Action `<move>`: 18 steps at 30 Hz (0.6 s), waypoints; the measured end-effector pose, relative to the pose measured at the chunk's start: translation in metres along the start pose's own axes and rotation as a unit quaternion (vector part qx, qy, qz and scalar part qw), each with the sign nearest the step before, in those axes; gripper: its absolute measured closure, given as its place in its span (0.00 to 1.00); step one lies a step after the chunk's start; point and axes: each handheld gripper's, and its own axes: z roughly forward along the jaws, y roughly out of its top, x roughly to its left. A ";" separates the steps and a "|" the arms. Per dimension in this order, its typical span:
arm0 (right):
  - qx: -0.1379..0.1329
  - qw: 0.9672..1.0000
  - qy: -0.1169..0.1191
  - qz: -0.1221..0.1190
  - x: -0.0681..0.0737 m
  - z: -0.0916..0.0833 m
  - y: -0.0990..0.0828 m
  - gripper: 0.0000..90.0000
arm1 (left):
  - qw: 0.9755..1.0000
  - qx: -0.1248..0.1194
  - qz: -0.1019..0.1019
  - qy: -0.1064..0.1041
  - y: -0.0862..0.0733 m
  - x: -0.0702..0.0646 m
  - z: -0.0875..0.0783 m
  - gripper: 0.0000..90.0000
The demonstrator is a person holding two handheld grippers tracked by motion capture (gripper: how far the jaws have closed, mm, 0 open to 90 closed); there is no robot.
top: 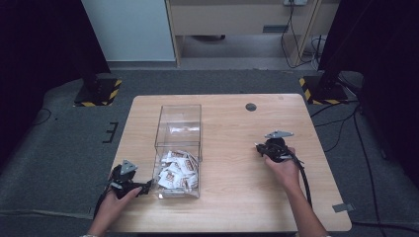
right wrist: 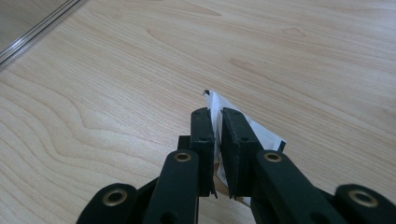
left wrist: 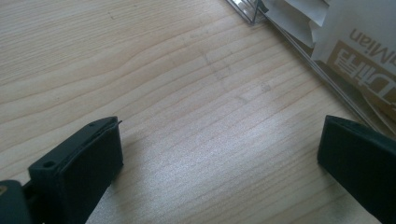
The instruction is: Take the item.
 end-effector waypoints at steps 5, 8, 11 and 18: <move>0.002 1.000 0.000 0.000 0.000 0.001 0.000 0.90 | 1.000 0.000 0.000 0.000 0.000 0.000 0.000 0.00; 0.006 1.000 0.000 -0.001 0.001 0.002 0.000 0.85 | 1.000 0.000 0.000 0.000 0.000 0.000 0.000 0.00; 0.002 1.000 -0.001 0.000 0.002 0.000 0.000 0.80 | 1.000 0.000 0.000 0.000 0.000 0.000 0.000 0.00; -0.003 1.000 -0.007 0.007 0.002 -0.002 0.003 0.64 | 1.000 0.000 0.000 0.000 0.000 0.000 0.000 0.00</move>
